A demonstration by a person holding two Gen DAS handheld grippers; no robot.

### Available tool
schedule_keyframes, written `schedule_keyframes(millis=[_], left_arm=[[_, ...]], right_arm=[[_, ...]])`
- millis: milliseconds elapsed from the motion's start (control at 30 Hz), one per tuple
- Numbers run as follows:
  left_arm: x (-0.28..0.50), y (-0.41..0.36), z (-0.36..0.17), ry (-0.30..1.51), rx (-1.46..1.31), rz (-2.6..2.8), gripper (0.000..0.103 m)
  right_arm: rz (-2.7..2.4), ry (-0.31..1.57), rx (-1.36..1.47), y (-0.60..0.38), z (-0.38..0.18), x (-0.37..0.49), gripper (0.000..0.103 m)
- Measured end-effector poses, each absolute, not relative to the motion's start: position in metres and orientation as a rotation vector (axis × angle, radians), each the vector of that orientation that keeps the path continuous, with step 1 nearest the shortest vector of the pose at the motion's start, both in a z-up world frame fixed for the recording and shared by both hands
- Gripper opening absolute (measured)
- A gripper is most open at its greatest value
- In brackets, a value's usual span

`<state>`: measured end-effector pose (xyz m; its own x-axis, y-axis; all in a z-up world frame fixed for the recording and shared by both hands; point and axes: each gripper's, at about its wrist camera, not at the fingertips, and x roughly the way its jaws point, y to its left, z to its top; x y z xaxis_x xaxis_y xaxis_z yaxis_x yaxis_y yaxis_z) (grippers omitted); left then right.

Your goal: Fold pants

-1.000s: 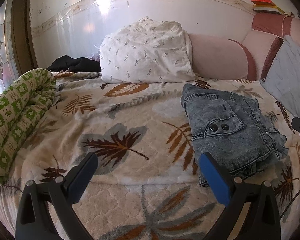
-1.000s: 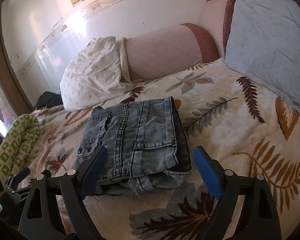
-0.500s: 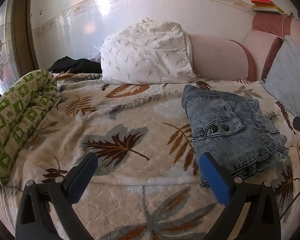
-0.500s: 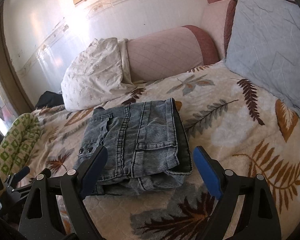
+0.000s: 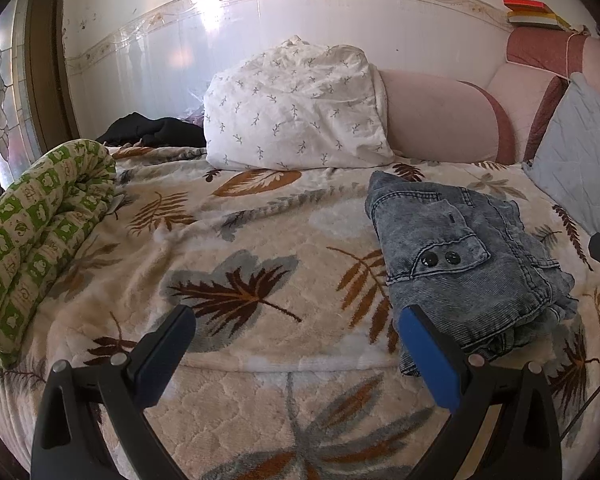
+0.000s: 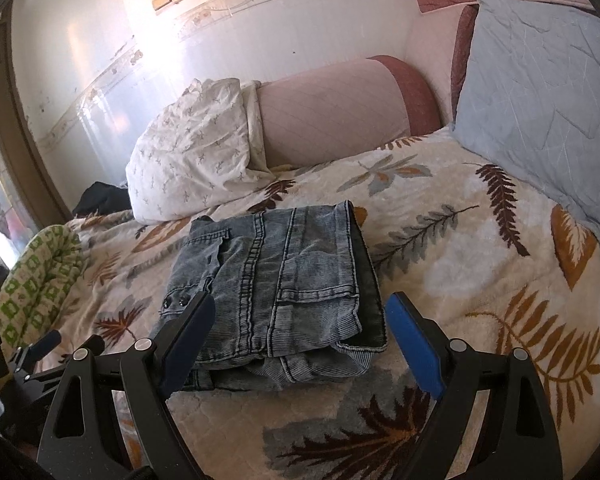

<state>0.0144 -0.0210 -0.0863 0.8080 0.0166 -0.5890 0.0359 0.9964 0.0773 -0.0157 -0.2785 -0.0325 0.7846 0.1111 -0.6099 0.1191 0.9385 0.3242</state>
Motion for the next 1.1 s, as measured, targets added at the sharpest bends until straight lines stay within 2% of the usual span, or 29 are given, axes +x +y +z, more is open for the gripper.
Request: schedule_keyframes(millis=[1100], left_arm=[[0.014, -0.0185, -0.0872, 0.633, 0.077, -0.001, 0.103]], right_arm=[[-0.005, 0.673, 0.358, -0.277, -0.0322, -0.0163, 0.088]])
